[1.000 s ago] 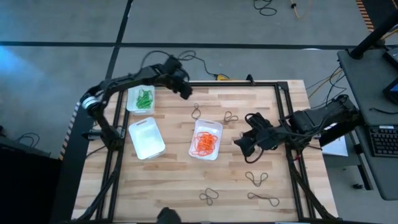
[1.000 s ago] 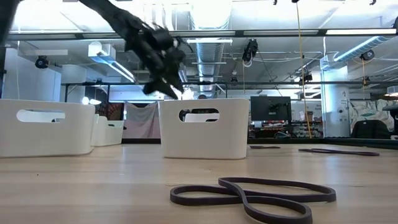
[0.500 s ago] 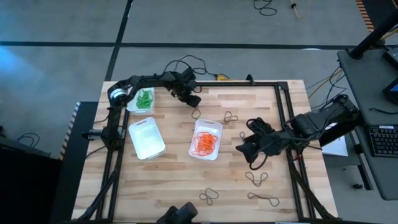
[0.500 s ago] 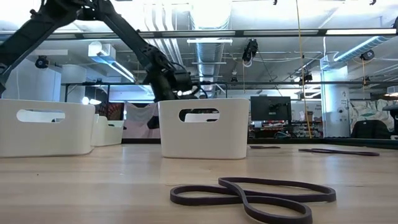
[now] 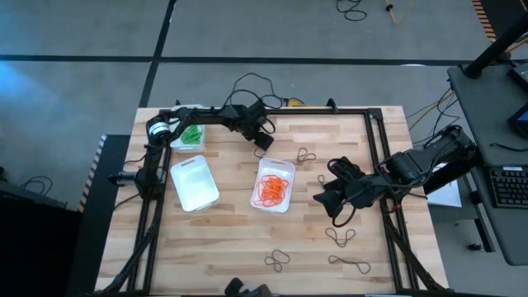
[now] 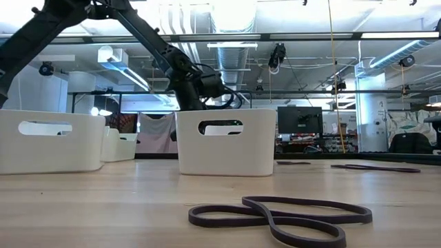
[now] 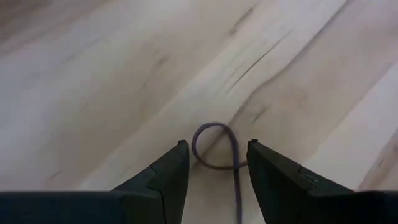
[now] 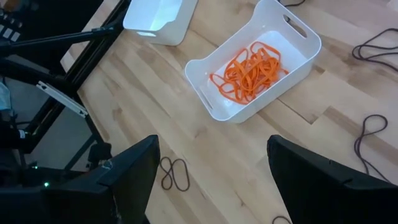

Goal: Sort rubber bands into baskets
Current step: Put the violet rubber band into the bottom left white bin

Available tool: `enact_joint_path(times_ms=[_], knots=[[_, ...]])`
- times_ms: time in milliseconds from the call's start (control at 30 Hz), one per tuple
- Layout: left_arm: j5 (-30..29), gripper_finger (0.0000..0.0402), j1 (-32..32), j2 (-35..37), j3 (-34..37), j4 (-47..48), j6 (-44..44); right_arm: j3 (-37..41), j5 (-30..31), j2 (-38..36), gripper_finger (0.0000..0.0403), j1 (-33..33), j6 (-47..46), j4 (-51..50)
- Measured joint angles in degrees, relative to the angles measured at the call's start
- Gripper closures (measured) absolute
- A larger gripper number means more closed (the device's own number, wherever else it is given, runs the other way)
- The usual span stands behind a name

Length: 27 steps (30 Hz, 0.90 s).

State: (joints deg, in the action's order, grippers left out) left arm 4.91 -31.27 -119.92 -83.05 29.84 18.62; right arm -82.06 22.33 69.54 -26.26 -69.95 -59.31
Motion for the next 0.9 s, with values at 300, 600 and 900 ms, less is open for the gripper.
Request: enact_joint_path(times_ms=[300, 600, 900], knots=[[-2.3, 0.0301, 0.1, -0.5, 0.2, -2.7, 7.0, 0.0, -0.2, 0.0, 0.0117, -0.1, -0.6, 0.0], [-6.1, 0.0373, 1.8, -2.2, 0.0, -1.2, 8.1, 0.0, -0.3, 0.0, 0.0117, -2.6, -2.2, 0.3], [-5.6, 0.0401, 2.1, 0.2, 0.4, 4.1, 6.7, 0.0, -0.3, 0.0, 0.0117, -4.2, -0.4, 0.1]])
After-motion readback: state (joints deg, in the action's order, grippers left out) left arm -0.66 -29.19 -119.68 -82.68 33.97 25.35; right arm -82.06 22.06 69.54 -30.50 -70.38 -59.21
